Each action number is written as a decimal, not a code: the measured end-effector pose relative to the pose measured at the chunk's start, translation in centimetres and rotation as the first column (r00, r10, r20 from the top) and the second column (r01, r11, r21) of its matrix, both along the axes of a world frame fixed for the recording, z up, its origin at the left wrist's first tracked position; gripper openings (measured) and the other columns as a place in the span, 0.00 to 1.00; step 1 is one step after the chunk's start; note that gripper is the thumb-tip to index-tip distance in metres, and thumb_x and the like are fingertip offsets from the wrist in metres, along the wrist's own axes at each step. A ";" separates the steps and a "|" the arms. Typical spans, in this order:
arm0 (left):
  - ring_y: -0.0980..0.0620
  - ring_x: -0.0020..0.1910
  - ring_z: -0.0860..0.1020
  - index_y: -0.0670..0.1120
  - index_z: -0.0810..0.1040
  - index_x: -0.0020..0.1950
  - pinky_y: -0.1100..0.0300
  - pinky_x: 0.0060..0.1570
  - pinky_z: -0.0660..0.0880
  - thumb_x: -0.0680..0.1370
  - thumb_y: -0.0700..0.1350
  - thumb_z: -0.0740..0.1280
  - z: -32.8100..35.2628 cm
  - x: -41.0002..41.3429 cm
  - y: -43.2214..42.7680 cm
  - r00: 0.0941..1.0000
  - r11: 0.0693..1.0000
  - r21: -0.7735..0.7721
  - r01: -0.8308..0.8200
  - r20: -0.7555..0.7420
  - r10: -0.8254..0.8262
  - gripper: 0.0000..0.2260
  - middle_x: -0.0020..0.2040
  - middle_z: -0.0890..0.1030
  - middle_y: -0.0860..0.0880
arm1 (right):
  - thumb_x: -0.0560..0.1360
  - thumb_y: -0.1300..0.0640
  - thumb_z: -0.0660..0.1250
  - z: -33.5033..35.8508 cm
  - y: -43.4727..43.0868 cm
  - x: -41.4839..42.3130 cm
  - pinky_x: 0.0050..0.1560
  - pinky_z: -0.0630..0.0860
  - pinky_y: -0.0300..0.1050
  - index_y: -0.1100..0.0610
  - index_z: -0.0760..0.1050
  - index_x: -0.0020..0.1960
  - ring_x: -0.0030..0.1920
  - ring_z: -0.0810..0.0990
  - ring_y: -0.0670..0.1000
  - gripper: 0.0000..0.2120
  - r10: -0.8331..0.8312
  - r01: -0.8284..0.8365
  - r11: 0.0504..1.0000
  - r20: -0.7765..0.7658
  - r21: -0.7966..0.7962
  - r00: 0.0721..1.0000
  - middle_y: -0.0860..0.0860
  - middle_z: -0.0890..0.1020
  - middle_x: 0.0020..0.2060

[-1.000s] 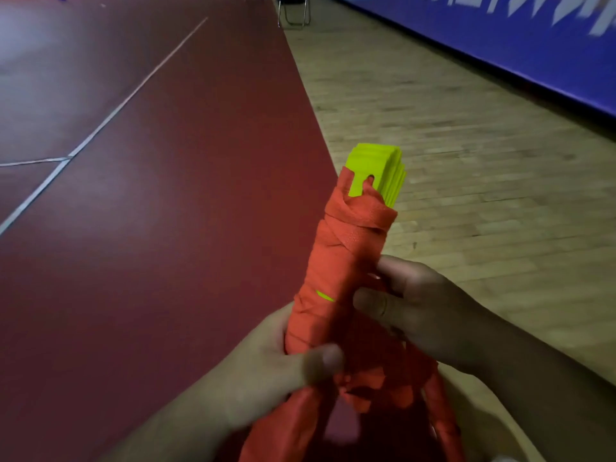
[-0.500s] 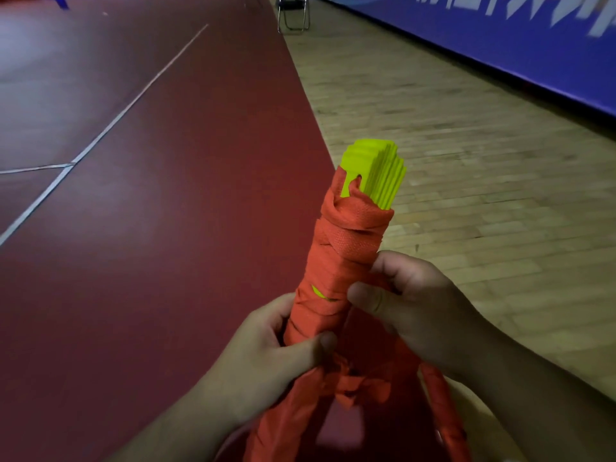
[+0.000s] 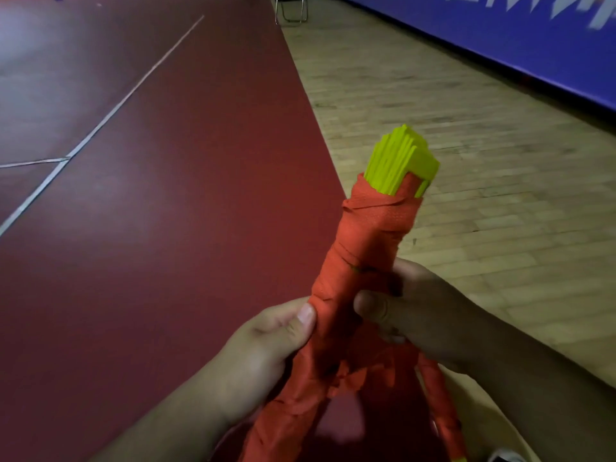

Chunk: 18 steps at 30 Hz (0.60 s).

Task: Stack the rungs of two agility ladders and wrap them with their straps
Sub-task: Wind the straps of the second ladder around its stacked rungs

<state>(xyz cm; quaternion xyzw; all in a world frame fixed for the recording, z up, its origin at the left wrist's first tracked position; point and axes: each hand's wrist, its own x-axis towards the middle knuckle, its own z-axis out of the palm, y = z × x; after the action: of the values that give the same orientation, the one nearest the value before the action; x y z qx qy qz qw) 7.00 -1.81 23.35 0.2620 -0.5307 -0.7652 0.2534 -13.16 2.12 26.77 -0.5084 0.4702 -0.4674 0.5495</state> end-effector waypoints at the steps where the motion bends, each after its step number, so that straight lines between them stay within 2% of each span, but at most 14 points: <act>1: 0.44 0.47 0.81 0.43 0.82 0.58 0.54 0.48 0.78 0.78 0.52 0.62 -0.1 0.1 0.1 0.999 1.000 -0.003 -0.024 0.024 0.024 0.17 0.51 0.84 0.39 | 0.63 0.44 0.80 0.1 0.1 -0.1 0.28 0.69 0.30 0.50 0.80 0.50 0.26 0.75 0.39 0.19 0.013 -0.014 0.999 -0.014 -0.033 1.000 0.43 0.79 0.28; 3: 0.43 0.44 0.78 0.44 0.81 0.55 0.50 0.48 0.74 0.77 0.57 0.64 -0.2 0.3 0.0 0.993 0.995 -0.053 -0.087 0.076 0.091 0.18 0.47 0.81 0.38 | 0.68 0.53 0.76 0.3 0.2 -0.1 0.29 0.72 0.27 0.48 0.82 0.44 0.27 0.78 0.37 0.06 -0.015 0.013 0.997 -0.028 -0.074 0.999 0.39 0.80 0.27; 4: 0.43 0.43 0.76 0.44 0.78 0.53 0.48 0.48 0.71 0.76 0.60 0.65 -0.4 0.4 -0.1 0.989 0.991 -0.089 -0.103 0.099 0.112 0.20 0.45 0.79 0.36 | 0.68 0.53 0.75 0.3 0.2 0.0 0.30 0.72 0.27 0.44 0.83 0.42 0.28 0.78 0.37 0.05 -0.040 0.037 0.996 -0.043 -0.082 0.998 0.39 0.80 0.27; 6: 0.43 0.45 0.74 0.42 0.75 0.56 0.45 0.49 0.70 0.74 0.65 0.67 -0.8 0.8 -0.3 0.989 0.985 -0.149 -0.083 0.110 0.100 0.26 0.47 0.77 0.30 | 0.67 0.50 0.75 0.4 0.2 0.4 0.30 0.71 0.27 0.40 0.83 0.40 0.28 0.78 0.37 0.05 -0.095 0.087 0.990 -0.060 -0.114 0.994 0.38 0.80 0.27; 8: 0.42 0.49 0.76 0.44 0.74 0.60 0.42 0.52 0.74 0.69 0.63 0.74 -1.6 1.0 0.0 0.986 0.980 -0.197 0.004 0.164 0.029 0.29 0.52 0.79 0.31 | 0.68 0.50 0.75 0.6 0.1 0.9 0.29 0.70 0.26 0.45 0.83 0.41 0.27 0.77 0.37 0.03 -0.149 0.148 0.978 0.006 -0.145 0.989 0.38 0.79 0.26; 10: 0.46 0.50 0.79 0.49 0.74 0.61 0.38 0.53 0.78 0.67 0.58 0.77 -3.1 0.9 0.6 0.965 0.972 -0.231 0.048 0.262 0.015 0.27 0.53 0.82 0.39 | 0.67 0.50 0.75 0.8 -0.1 0.8 0.28 0.69 0.26 0.52 0.81 0.44 0.25 0.77 0.37 0.09 -0.202 0.211 0.964 0.068 -0.161 0.977 0.40 0.79 0.25; 11: 0.51 0.46 0.79 0.52 0.74 0.59 0.41 0.47 0.78 0.68 0.58 0.76 -3.8 0.7 0.9 0.950 0.963 -0.269 0.023 0.305 0.063 0.24 0.48 0.83 0.46 | 0.66 0.49 0.75 0.8 -0.3 0.7 0.27 0.69 0.26 0.54 0.80 0.44 0.24 0.76 0.38 0.11 -0.230 0.240 0.957 0.078 -0.161 0.970 0.40 0.79 0.25; 12: 0.57 0.40 0.78 0.56 0.75 0.57 0.48 0.40 0.76 0.69 0.61 0.73 -4.2 0.7 1.0 0.933 0.947 -0.321 -0.003 0.341 0.119 0.20 0.42 0.82 0.54 | 0.65 0.49 0.75 0.9 -0.4 0.6 0.26 0.68 0.26 0.54 0.80 0.45 0.23 0.76 0.38 0.13 -0.252 0.263 0.953 0.088 -0.152 0.964 0.40 0.78 0.24; 14: 0.64 0.32 0.73 0.60 0.73 0.56 0.60 0.34 0.70 0.72 0.66 0.66 -4.7 0.5 1.3 0.921 0.922 -0.388 -0.010 0.356 0.160 0.17 0.36 0.78 0.61 | 0.67 0.51 0.73 1.0 -0.6 0.4 0.26 0.68 0.26 0.55 0.78 0.44 0.23 0.76 0.38 0.10 -0.255 0.266 0.952 0.086 -0.151 0.963 0.40 0.78 0.23; 16: 0.64 0.32 0.75 0.60 0.74 0.57 0.68 0.33 0.70 0.74 0.67 0.64 -4.5 0.5 1.3 0.950 0.940 -0.340 -0.029 0.282 0.131 0.17 0.37 0.79 0.61 | 0.69 0.53 0.71 1.0 -0.7 0.0 0.26 0.68 0.26 0.55 0.76 0.43 0.22 0.75 0.38 0.07 -0.222 0.231 0.962 0.071 -0.148 0.972 0.40 0.77 0.22; 18: 0.59 0.41 0.79 0.56 0.77 0.60 0.64 0.41 0.75 0.75 0.67 0.65 -4.6 0.8 1.0 0.966 0.956 -0.285 -0.072 0.218 0.138 0.20 0.45 0.83 0.55 | 0.70 0.54 0.71 0.8 -0.7 -0.7 0.24 0.65 0.28 0.59 0.76 0.48 0.21 0.69 0.39 0.11 -0.183 0.195 0.975 0.106 -0.108 0.977 0.42 0.73 0.21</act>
<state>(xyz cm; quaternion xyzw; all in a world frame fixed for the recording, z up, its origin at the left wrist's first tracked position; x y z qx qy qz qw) 7.77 -0.78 18.73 0.3413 -0.6432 -0.6329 0.2632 -13.81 1.39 27.54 -0.4699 0.4615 -0.5681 0.4935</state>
